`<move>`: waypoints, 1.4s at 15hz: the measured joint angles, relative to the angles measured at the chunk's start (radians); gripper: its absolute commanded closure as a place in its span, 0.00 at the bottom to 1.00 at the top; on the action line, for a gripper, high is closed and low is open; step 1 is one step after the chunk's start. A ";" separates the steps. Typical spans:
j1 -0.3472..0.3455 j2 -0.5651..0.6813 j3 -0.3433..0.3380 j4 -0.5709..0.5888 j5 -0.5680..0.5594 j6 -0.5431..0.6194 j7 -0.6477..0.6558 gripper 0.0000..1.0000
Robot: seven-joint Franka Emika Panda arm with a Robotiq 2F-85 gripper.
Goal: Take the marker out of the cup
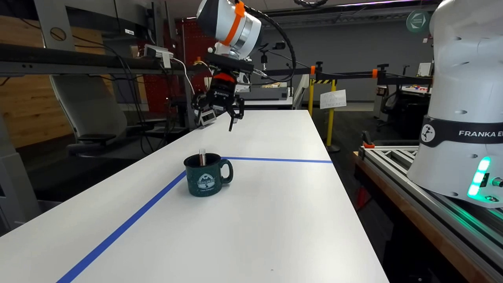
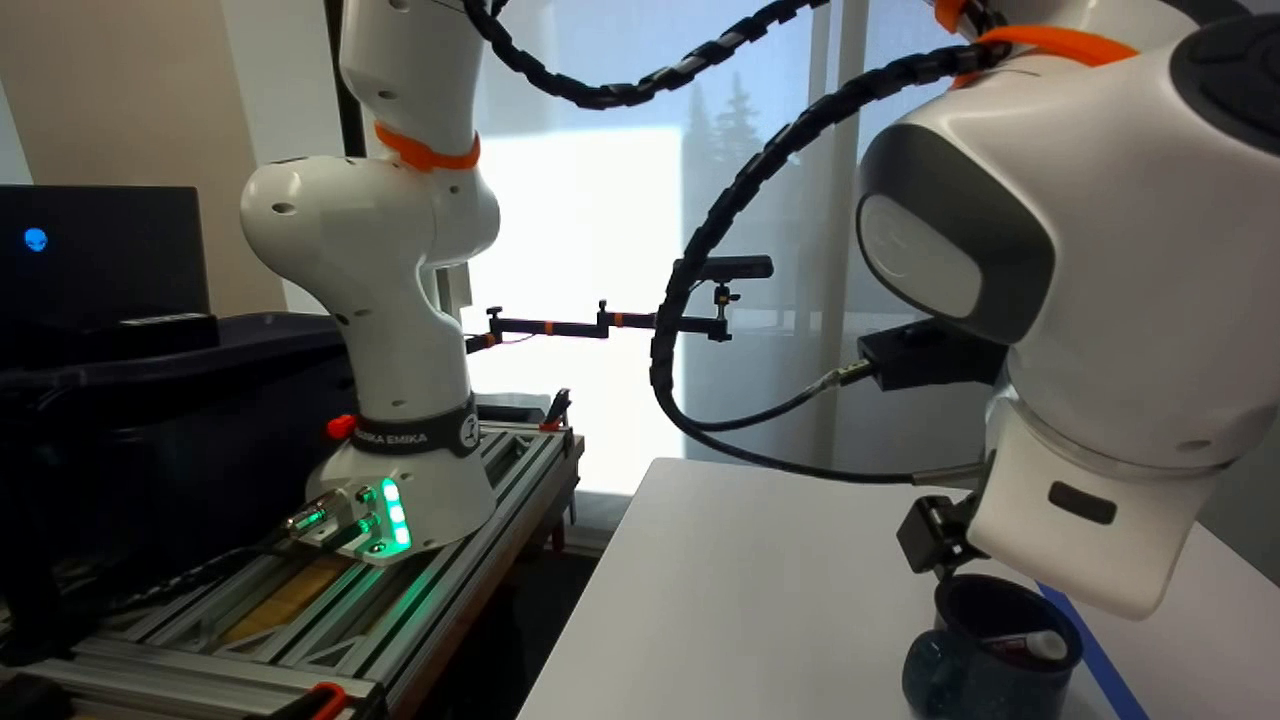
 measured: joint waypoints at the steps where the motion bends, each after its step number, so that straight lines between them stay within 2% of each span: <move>1: 0.000 0.010 -0.003 0.005 0.000 0.000 0.001 0.00; 21: -0.006 0.213 -0.003 0.238 -0.056 -0.081 0.084 0.00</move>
